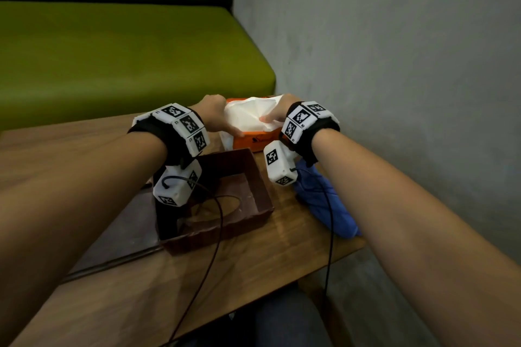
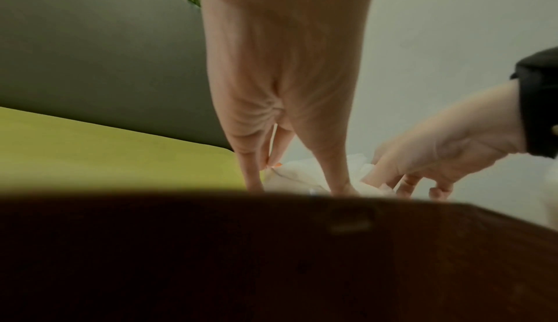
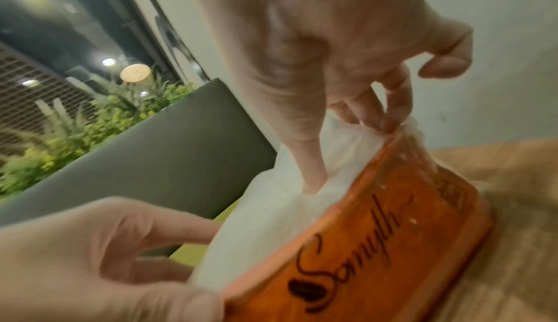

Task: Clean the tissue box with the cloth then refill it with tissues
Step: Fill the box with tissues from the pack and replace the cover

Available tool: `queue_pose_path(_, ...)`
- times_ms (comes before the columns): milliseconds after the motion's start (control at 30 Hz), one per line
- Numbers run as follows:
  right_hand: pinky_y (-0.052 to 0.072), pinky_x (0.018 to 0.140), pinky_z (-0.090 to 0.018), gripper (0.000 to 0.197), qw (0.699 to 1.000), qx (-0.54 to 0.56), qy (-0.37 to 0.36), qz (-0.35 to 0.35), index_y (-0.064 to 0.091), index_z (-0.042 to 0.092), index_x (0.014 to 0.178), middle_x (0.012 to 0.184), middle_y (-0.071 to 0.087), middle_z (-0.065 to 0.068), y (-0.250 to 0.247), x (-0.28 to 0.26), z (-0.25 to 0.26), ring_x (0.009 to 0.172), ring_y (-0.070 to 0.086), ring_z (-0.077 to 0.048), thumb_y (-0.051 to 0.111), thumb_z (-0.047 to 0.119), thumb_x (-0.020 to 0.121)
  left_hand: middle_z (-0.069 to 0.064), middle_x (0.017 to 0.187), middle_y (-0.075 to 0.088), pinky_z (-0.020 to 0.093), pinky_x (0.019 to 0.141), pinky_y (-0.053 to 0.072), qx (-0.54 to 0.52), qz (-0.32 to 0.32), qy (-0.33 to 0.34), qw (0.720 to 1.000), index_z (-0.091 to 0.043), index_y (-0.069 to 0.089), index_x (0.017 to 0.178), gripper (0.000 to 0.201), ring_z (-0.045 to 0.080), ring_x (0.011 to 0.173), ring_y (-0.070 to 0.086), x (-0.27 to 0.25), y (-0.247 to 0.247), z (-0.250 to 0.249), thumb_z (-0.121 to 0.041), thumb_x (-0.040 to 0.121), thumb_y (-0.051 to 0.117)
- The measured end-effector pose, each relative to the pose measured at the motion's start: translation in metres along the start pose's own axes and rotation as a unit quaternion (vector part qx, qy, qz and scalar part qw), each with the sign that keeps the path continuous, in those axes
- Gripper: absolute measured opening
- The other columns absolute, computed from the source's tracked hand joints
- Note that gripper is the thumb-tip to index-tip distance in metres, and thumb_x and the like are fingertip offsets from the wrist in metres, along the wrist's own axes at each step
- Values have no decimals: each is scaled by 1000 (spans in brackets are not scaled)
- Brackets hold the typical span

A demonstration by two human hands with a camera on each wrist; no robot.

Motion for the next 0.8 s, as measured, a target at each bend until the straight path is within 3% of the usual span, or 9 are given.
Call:
queue_pose_path(67, 47, 88, -32, 35, 1000, 13, 0, 16, 68, 33, 96, 106, 67, -1, 1, 4, -2, 96, 62, -24, 78, 42, 64, 17, 102, 62, 35, 72, 40, -1, -3, 1, 1000, 3, 60, 104, 66, 31, 93, 54, -1, 1, 0, -46, 63, 78)
queue_pose_path(133, 51, 90, -38, 40, 999, 34, 10, 27, 66, 52, 77, 101, 71, 3, 12, 48, -18, 91, 66, -22, 83, 53, 41, 20, 107, 63, 37, 74, 43, 0, -8, 1, 1000, 4, 60, 103, 65, 33, 97, 56, -2, 2, 0, -45, 63, 78)
queue_pose_path(200, 53, 86, -40, 86, 995, 84, 17, 60, 63, 50, 95, 101, 73, 5, 29, 101, -38, 86, 69, -20, 85, 60, 13, 22, 108, 62, 37, 75, 43, 5, -11, 2, 1000, 5, 59, 102, 64, 33, 94, 55, -2, 2, -3, -43, 64, 79)
queue_pose_path(233, 54, 84, -41, 101, 992, 105, 25, 68, 60, 44, 105, 102, 73, 4, 32, 111, -44, 85, 70, -21, 86, 60, 9, 22, 108, 62, 37, 75, 42, 6, -10, 3, 1000, 5, 59, 102, 63, 33, 94, 54, -2, 2, -4, -42, 65, 79)
queue_pose_path(267, 54, 84, -42, 103, 990, 117, 26, 76, 59, 37, 110, 104, 72, 2, 29, 100, -41, 87, 70, -23, 89, 56, 13, 22, 109, 62, 37, 75, 42, 7, -9, 2, 1000, 5, 59, 103, 64, 31, 92, 53, -2, 2, -4, -42, 65, 78)
queue_pose_path(333, 52, 89, -43, 84, 987, 146, 16, 72, 60, 21, 115, 107, 68, -3, 16, 48, -22, 94, 67, -27, 90, 42, 40, 22, 110, 61, 36, 74, 41, 6, -8, -3, 1000, 4, 58, 103, 65, 29, 88, 50, -1, 3, -3, -43, 64, 78)
queue_pose_path(500, 46, 95, -34, 65, 986, 166, -20, -12, 44, 2, 129, 130, 54, -13, 0, -2, 5, 114, 54, -29, 68, 34, 77, 22, 116, 58, 35, 78, 41, 3, -18, -8, 1000, 6, 55, 110, 69, 34, 108, 52, -2, 4, -2, -41, 65, 79)
queue_pose_path(667, 47, 98, -41, 69, 961, 259, -37, -93, 44, 0, 128, 129, 55, -16, -7, -9, 4, 115, 54, -31, 71, 34, 74, 19, 121, 55, 36, 85, 41, 9, -26, -5, 1000, 3, 50, 117, 74, 34, 112, 50, -3, 3, -3, -41, 64, 79)
queue_pose_path(800, 48, 97, -45, 59, 952, 294, -30, -74, 51, -1, 121, 124, 60, -17, 3, -9, -5, 113, 57, -32, 75, 27, 74, 20, 120, 57, 37, 85, 42, 2, -28, -2, 1000, 3, 52, 116, 71, 35, 111, 52, -5, 4, -5, -36, 65, 80)
Point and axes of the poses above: each hand's wrist, its own x-axis towards the middle knuckle, its own y-axis out of the palm, z = x × y, the point moved 5 cm from there along x, towards the middle knuckle
